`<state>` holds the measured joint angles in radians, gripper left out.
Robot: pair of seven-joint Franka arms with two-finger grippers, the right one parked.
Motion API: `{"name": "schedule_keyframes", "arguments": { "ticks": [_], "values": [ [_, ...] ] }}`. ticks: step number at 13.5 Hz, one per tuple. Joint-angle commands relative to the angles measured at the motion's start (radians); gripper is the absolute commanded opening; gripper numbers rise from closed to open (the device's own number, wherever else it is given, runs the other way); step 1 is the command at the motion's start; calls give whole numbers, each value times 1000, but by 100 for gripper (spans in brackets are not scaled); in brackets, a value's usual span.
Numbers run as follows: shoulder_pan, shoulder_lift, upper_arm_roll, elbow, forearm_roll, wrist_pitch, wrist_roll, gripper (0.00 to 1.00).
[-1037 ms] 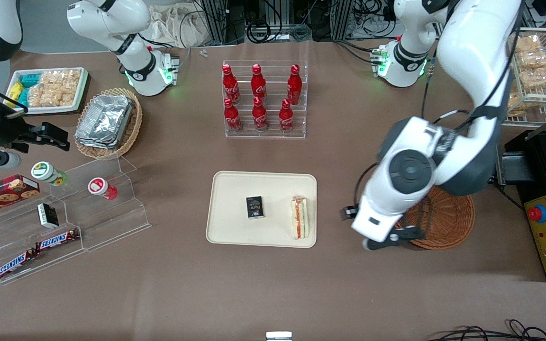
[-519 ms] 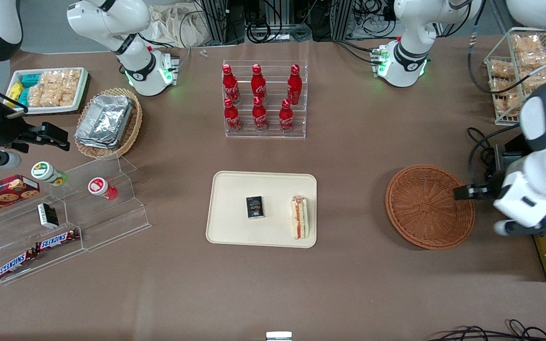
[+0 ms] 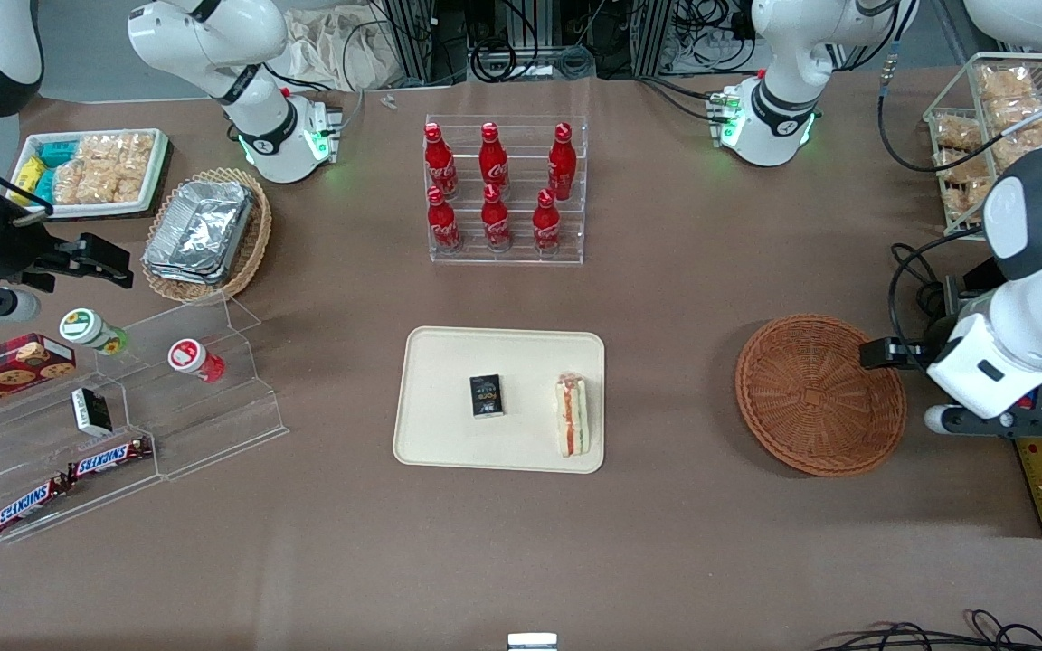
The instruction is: Place sandwich from basket to tray
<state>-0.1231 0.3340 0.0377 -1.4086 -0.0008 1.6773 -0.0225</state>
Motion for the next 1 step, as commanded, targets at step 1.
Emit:
{"name": "schedule_keyframes", "arguments": {
  "ticks": [1],
  "values": [
    [7, 17, -21, 36, 5, -1, 16, 100]
  ]
}}
